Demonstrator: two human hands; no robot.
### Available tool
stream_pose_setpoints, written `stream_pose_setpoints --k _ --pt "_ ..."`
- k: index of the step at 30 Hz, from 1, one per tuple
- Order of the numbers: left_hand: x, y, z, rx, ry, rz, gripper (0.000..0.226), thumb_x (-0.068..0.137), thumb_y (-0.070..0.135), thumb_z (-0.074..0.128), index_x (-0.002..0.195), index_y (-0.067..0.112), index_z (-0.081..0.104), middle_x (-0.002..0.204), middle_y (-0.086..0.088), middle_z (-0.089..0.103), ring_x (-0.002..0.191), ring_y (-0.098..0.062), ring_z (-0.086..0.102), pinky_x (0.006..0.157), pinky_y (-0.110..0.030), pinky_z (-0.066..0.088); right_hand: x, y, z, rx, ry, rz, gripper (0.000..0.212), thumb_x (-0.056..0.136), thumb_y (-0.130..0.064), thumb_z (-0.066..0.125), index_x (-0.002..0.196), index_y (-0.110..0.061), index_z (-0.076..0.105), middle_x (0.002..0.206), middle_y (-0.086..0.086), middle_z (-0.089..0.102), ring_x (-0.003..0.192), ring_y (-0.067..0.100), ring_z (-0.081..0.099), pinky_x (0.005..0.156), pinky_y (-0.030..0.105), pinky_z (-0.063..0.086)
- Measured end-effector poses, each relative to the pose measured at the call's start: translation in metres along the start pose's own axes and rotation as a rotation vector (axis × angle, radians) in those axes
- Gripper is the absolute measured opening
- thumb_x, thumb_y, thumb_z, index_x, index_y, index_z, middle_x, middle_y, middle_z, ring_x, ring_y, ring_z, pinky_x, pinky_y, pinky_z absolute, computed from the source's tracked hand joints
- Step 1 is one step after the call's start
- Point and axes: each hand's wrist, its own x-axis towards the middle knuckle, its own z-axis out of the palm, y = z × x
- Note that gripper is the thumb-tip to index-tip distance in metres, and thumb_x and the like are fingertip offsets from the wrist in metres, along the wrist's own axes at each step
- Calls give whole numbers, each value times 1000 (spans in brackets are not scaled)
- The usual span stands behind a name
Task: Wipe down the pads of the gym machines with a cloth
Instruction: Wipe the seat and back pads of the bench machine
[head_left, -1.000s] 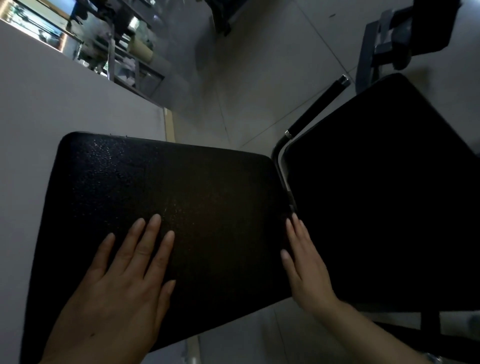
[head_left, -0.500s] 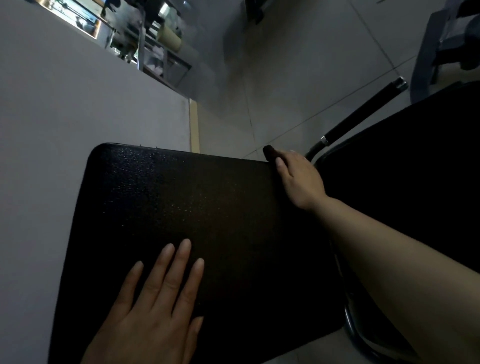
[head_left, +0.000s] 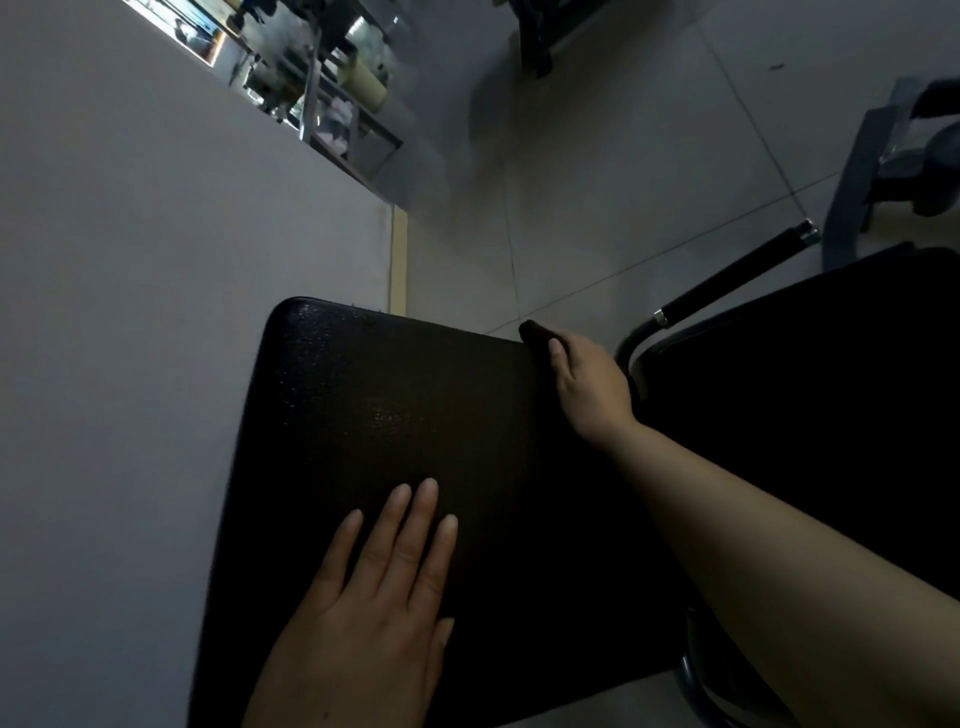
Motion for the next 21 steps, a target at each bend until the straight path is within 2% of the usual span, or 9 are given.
stream_pose_setpoints --k 4,8,12,15,16,18,19,20,21 --pt "3 3 -6 -57 -37 -41 63 78 37 37 128 3 56 143 -22 42 134 -32 31 110 -47 12 1 -39 3 28 -57 -60 37 102 -31 32 120 -9 56 115 11 60 106 26 53 90 34 37" --pt "2 2 -9 -90 -66 -61 62 79 35 35 128 2 53 143 -22 40 134 -33 31 112 -47 11 0 -80 6 102 -112 -144 35 102 -32 32 122 -14 55 111 3 60 95 12 52 79 25 35" --pt "0 4 -7 -126 -85 -48 63 80 36 32 130 2 51 145 -22 38 135 -31 30 113 -46 9 -2 -121 9 192 -186 -227 36 103 -30 32 128 -13 52 119 8 60 108 22 55 87 32 41" --pt "2 6 -14 -152 -191 -47 64 80 36 32 132 2 49 146 -23 35 138 -33 27 114 -45 4 -3 -149 14 202 -199 -338 38 103 -28 32 132 -13 49 128 10 57 116 25 52 91 31 39" --pt "4 6 -19 -117 -187 -50 64 84 36 33 138 2 40 151 -25 24 142 -35 17 114 -45 -3 -3 -157 17 204 -199 -371 38 103 -27 32 134 -14 48 132 9 56 119 24 50 93 29 37" --pt "4 5 -24 22 -80 -8 65 98 38 24 146 5 -4 150 -25 -23 138 -35 -25 106 -43 -26 -5 -166 22 205 -184 -448 39 102 -25 33 138 -13 45 138 8 52 126 23 46 99 27 33" --pt "5 6 -29 23 -183 35 66 100 40 18 140 6 -22 142 -22 -40 130 -33 -38 101 -43 -33 -7 -168 24 199 -167 -492 40 102 -24 34 139 -12 43 140 8 49 129 23 43 102 27 31" --pt "7 7 -35 3 -261 38 66 101 41 14 136 6 -30 137 -20 -46 126 -31 -42 97 -43 -35 -9 -168 26 193 -153 -534 41 102 -24 34 140 -11 42 143 8 46 133 23 40 106 28 28" --pt "8 8 -39 -5 -267 37 65 101 41 13 134 6 -31 136 -20 -47 127 -30 -42 96 -43 -35 -11 -168 27 191 -149 -570 43 101 -24 34 141 -11 40 146 8 42 136 23 35 109 28 25"
